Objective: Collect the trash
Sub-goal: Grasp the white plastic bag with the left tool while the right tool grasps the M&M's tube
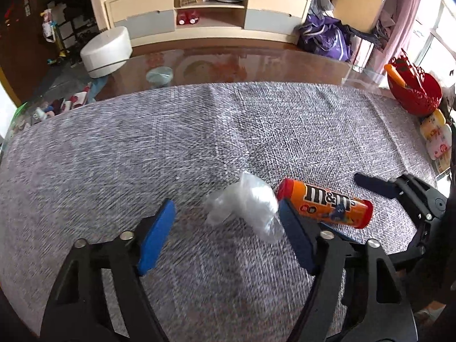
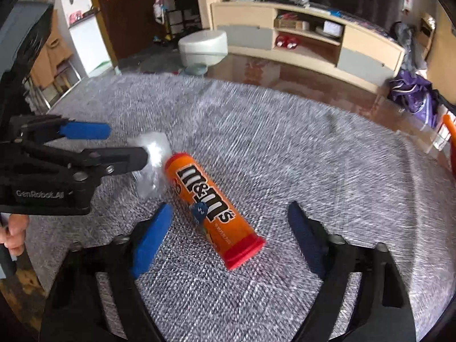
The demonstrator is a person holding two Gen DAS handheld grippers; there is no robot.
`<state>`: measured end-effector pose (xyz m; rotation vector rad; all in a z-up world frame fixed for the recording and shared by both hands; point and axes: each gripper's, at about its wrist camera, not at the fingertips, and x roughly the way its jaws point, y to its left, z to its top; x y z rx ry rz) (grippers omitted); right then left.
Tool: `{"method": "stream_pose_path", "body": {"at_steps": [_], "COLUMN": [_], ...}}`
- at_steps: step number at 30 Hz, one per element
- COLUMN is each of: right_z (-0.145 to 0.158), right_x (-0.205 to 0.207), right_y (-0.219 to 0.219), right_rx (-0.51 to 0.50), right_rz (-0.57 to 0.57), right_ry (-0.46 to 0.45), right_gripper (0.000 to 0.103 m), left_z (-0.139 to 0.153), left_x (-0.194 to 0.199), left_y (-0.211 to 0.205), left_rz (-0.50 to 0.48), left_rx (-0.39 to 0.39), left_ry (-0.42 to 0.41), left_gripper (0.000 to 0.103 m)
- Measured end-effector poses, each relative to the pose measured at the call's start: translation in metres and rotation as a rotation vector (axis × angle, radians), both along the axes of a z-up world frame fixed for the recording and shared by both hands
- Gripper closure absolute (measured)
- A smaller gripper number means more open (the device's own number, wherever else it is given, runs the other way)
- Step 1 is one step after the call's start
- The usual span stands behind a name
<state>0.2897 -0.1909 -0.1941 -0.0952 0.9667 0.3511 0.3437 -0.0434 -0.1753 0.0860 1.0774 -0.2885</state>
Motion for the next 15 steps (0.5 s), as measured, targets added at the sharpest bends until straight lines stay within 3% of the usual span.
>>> {"method": "stream_pose_path", "body": {"at_steps": [5,10,15], "right_z": [0.000,0.004,0.016], "right_x": [-0.008,-0.017,-0.031], "right_y": [-0.008,-0.026,-0.033], "right_rx": [0.006,-0.004,0.018], "right_rz": [-0.017,-0.060,-0.087], "right_ry": [-0.006,0.009,-0.002], "right_gripper": [0.069,0.071,0.072], "left_z": [-0.012,-0.015,-0.006], "left_x": [0.007,0.004,-0.013], "left_y": [-0.006,-0.014,-0.015], "left_rz": [-0.031,-0.065,-0.082], "left_rx": [-0.021,-0.042,-0.053], "left_ry": [0.029,0.030,0.022], "left_gripper": [0.051,0.075,0.082]}}
